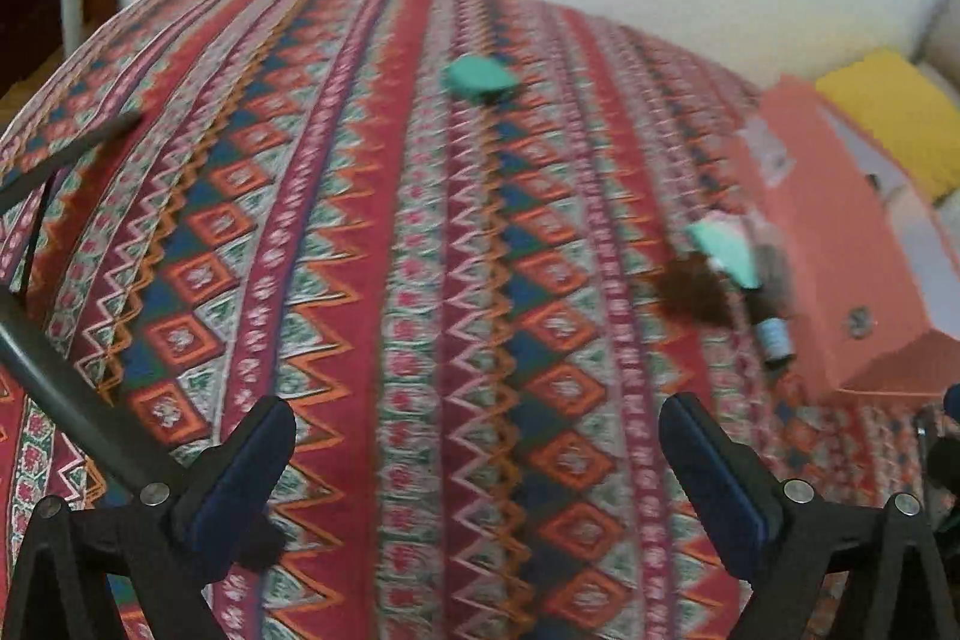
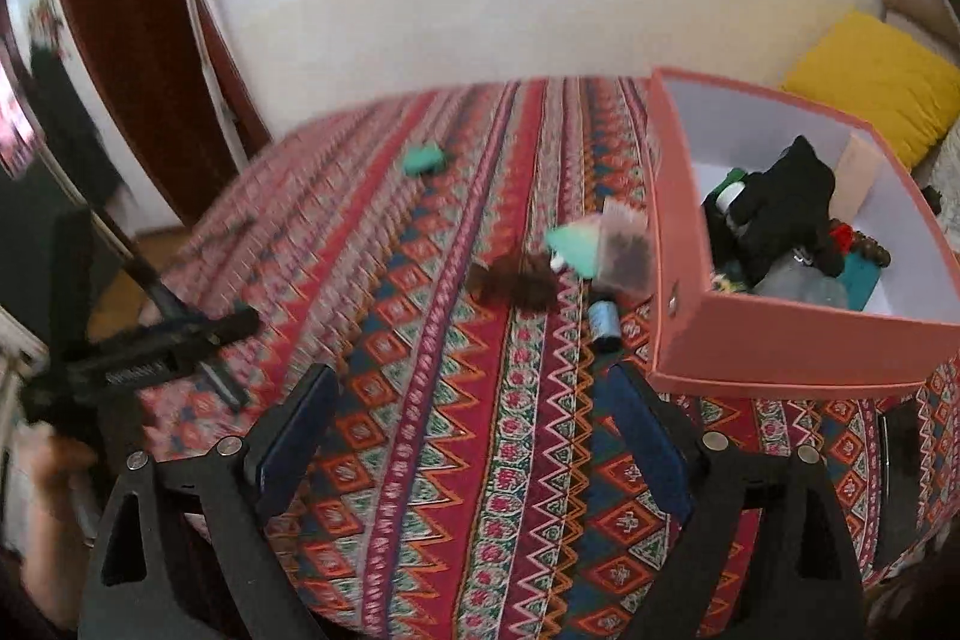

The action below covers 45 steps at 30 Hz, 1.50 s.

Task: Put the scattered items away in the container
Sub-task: 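Grasp the teal round case with the left gripper while the right grasps the brown hair tie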

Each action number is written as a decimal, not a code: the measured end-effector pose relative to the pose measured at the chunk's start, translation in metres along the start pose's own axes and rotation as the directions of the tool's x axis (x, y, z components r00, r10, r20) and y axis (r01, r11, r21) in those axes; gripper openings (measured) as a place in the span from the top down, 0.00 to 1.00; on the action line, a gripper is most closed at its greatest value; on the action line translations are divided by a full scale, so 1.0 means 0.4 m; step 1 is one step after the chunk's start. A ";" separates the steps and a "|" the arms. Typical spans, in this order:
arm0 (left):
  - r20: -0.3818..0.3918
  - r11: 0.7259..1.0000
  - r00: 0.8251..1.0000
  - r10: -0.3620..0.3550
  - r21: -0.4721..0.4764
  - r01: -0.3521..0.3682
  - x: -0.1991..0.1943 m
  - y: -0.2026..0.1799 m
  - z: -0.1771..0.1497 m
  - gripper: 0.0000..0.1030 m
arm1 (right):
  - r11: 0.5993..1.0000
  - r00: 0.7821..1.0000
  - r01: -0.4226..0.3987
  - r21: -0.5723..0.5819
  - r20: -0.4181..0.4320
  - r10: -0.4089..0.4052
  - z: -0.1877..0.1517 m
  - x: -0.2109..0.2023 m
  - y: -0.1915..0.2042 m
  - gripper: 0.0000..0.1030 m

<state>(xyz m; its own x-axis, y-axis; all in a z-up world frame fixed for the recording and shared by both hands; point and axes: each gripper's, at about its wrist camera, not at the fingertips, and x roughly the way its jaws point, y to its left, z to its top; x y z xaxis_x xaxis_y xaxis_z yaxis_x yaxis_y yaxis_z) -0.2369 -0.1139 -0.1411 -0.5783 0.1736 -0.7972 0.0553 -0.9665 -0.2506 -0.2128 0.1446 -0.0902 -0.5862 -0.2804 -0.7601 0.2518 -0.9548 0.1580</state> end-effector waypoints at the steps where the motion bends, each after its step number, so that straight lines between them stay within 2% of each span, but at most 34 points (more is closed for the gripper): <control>1: -0.006 1.000 1.000 0.004 -0.005 -0.004 0.015 0.007 0.004 0.03 | 1.000 1.000 0.017 -0.010 -0.009 -0.017 -0.006 0.029 0.005 0.10; 8: -0.032 1.000 0.999 -0.003 0.031 0.004 0.125 -0.037 0.086 0.03 | 0.991 0.991 0.129 0.036 -0.030 -0.128 -0.003 0.200 -0.060 0.10; 11: -0.042 0.998 0.999 -0.013 0.064 0.016 0.180 -0.081 0.140 0.03 | 0.988 0.989 0.143 0.063 -0.037 -0.141 0.019 0.265 -0.093 0.10; 13: -0.054 0.996 0.999 -0.010 0.086 0.015 0.217 -0.102 0.176 0.03 | 0.990 0.993 0.119 0.077 -0.038 -0.116 0.036 0.304 -0.102 0.10; 16: -0.020 0.995 0.999 0.027 0.095 -0.025 0.253 -0.106 0.234 0.03 | 0.983 0.988 0.150 0.102 -0.034 -0.148 0.067 0.352 -0.087 0.00; 20: 0.005 0.998 0.998 0.060 0.038 -0.060 0.321 -0.062 0.337 0.03 | 0.997 0.997 0.077 0.011 -0.030 -0.077 0.098 0.409 -0.037 0.03; 25: -0.026 0.998 0.998 0.065 0.009 -0.065 0.442 -0.029 0.449 0.03 | 0.984 0.987 0.159 -0.077 -0.025 -0.162 0.115 0.482 -0.013 0.04; 28: -0.067 0.996 0.994 0.088 0.024 -0.087 0.533 -0.029 0.485 0.03 | 0.989 0.987 0.136 -0.063 -0.078 -0.141 0.108 0.522 -0.036 0.39; 29: -0.082 0.995 0.992 0.100 0.031 -0.097 0.567 -0.029 0.493 0.03 | 0.989 0.988 0.134 -0.064 -0.071 -0.139 0.107 0.522 -0.042 0.68; 30: -0.092 0.993 0.989 0.113 0.037 -0.111 0.596 -0.030 0.500 0.03 | 0.988 0.988 0.135 -0.080 -0.069 -0.141 0.110 0.521 -0.042 0.79; 32: -0.082 0.989 0.986 0.147 0.049 -0.143 0.635 -0.034 0.509 0.03 | 0.989 0.989 0.120 -0.091 -0.077 -0.127 0.117 0.519 -0.047 0.81; 34: -0.027 0.979 0.981 0.192 0.078 -0.189 0.656 -0.048 0.515 0.05 | 0.991 0.991 0.104 -0.080 -0.082 -0.110 0.119 0.519 -0.056 0.81; 36: 0.035 0.970 0.979 0.201 0.130 -0.204 0.663 -0.073 0.512 0.43 | 0.994 0.992 0.089 -0.062 -0.083 -0.094 0.121 0.519 -0.067 0.81; 38: 0.044 0.967 0.976 0.214 0.131 -0.218 0.655 -0.084 0.504 0.42 | 0.997 0.993 0.073 -0.038 -0.086 -0.076 0.122 0.514 -0.076 0.81; 40: 0.048 0.973 0.976 0.210 0.087 -0.214 0.624 -0.080 0.486 0.42 | 0.998 0.994 0.054 -0.011 -0.094 -0.055 0.121 0.505 -0.080 0.81; 45: 0.129 0.976 0.969 0.210 0.021 -0.215 0.458 -0.076 0.409 0.42 | 0.999 0.995 0.000 0.033 -0.103 0.004 0.111 0.447 -0.069 0.82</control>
<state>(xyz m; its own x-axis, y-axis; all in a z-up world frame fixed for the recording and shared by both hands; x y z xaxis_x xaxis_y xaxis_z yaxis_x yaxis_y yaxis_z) -0.4776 -0.0836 -0.1898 -0.6535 -0.0595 -0.7546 0.1611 -0.9850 -0.0618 -0.3587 0.1163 -0.2025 -0.5028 -0.2723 -0.8204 0.2265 -0.9574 0.1790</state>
